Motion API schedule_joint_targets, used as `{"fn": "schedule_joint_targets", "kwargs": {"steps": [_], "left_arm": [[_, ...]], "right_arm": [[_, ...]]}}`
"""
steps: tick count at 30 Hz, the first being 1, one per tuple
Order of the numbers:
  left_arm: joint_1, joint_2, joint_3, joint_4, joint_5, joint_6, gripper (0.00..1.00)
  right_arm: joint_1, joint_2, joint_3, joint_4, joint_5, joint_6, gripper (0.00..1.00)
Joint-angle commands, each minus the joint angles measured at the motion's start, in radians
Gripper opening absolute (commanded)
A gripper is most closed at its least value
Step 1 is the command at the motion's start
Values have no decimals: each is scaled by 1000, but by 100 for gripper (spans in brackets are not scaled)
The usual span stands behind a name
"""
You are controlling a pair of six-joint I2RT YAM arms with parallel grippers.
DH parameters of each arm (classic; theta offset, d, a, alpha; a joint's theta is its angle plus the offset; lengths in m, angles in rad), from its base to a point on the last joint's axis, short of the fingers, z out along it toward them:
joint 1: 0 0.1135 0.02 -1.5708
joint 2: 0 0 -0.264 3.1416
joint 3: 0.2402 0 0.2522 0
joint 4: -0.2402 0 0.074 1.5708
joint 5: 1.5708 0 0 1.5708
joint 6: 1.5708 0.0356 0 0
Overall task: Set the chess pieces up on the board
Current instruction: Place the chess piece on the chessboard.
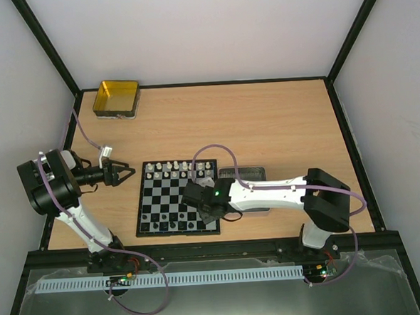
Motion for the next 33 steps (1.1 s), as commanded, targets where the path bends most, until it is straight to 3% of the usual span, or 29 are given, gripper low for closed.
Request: {"fn": "schedule_joint_targets", "kwargs": {"steps": [1, 19, 33], "left_arm": [[8, 13, 20, -15, 33, 36, 100], [7, 14, 21, -15, 34, 36, 100], [8, 15, 23, -16, 33, 35, 100]], "right_arm": [[4, 15, -15, 31, -29, -16, 2], [3, 52, -25, 50, -43, -26, 4], [4, 66, -16, 48, -52, -37, 15]]}}
